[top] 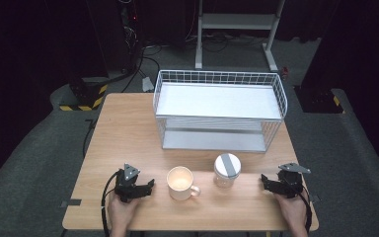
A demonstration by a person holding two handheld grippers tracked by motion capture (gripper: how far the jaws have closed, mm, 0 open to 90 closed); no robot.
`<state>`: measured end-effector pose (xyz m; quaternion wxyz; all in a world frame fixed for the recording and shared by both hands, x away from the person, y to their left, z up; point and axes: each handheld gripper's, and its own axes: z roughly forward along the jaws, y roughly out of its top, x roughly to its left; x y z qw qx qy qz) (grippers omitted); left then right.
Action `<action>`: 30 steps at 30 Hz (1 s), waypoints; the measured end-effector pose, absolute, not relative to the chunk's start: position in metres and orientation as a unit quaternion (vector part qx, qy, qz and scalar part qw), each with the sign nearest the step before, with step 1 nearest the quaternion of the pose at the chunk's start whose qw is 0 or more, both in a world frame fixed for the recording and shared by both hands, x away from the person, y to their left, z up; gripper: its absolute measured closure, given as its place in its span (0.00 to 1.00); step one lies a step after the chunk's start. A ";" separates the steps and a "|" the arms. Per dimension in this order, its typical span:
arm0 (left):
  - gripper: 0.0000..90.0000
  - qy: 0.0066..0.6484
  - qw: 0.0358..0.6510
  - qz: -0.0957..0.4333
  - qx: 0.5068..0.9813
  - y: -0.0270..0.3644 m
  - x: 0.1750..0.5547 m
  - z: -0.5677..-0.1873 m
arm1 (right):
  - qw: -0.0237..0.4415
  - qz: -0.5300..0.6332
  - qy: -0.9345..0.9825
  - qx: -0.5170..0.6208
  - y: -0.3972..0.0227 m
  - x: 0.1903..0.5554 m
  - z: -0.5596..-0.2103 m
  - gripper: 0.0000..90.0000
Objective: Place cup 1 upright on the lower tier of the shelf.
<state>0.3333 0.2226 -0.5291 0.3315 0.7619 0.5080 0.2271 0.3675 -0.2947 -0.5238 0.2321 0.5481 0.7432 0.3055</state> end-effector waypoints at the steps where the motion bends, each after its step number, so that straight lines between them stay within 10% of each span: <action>1: 0.17 0.508 0.332 0.227 0.762 0.223 0.333 -0.529 | 0.232 0.306 0.744 0.547 -0.295 0.367 -0.524 0.16; 30: 0.17 0.512 0.330 0.229 0.759 0.223 0.334 -0.529 | 0.225 0.368 0.747 0.507 -0.288 0.345 -0.515 0.16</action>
